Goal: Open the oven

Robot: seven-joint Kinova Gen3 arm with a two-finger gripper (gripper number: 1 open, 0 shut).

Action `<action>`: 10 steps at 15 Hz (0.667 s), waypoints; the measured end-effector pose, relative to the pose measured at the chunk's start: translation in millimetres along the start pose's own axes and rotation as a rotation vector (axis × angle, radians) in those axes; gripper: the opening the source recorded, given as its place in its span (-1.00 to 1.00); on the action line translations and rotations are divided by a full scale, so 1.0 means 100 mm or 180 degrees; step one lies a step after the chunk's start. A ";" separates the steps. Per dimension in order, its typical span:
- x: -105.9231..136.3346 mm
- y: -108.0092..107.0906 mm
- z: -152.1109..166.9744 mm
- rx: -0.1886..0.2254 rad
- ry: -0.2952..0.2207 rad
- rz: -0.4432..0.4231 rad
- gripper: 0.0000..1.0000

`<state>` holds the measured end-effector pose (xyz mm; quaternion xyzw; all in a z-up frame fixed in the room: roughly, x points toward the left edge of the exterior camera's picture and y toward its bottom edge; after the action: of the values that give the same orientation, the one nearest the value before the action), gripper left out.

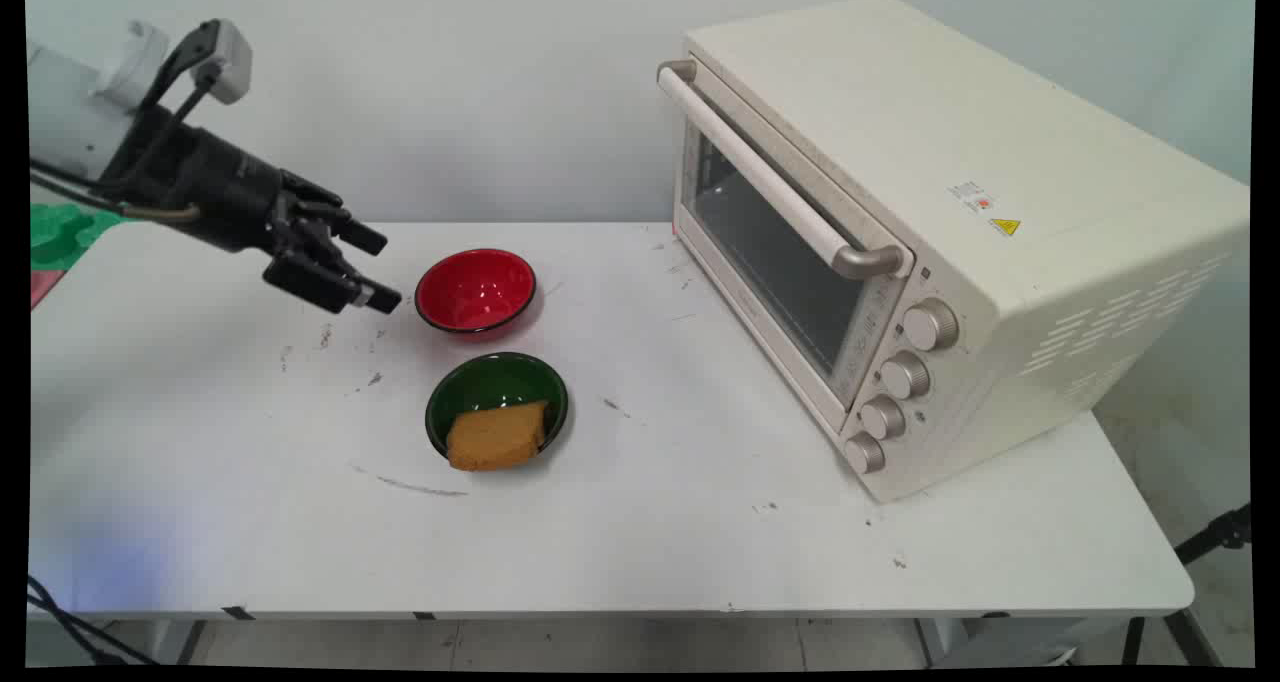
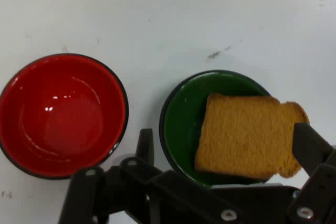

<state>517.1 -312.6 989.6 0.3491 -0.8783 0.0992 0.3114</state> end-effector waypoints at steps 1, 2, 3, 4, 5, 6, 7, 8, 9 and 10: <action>0.06 0.00 0.01 0.0019 -0.0002 -0.0024 1.00; 0.13 -0.01 0.02 0.0035 -0.0001 -0.0038 1.00; 0.19 -0.01 0.02 0.0045 0.0000 -0.0046 1.00; 0.28 -0.02 0.03 0.0062 0.0002 -0.0060 1.00; 0.41 -0.04 0.04 0.0082 0.0008 -0.0077 1.00; 0.55 -0.06 0.05 0.0105 0.0015 -0.0093 1.00; 0.70 -0.08 0.06 0.0130 0.0029 -0.0107 1.00; 0.83 -0.10 0.07 0.0148 0.0042 -0.0120 1.00; 1.00 -0.13 0.08 0.0165 0.0060 -0.0139 1.00; 1.17 -0.15 0.10 0.0182 0.0083 -0.0153 1.00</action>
<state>456.2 -392.5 1053.1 0.3774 -0.8623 0.1213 0.3150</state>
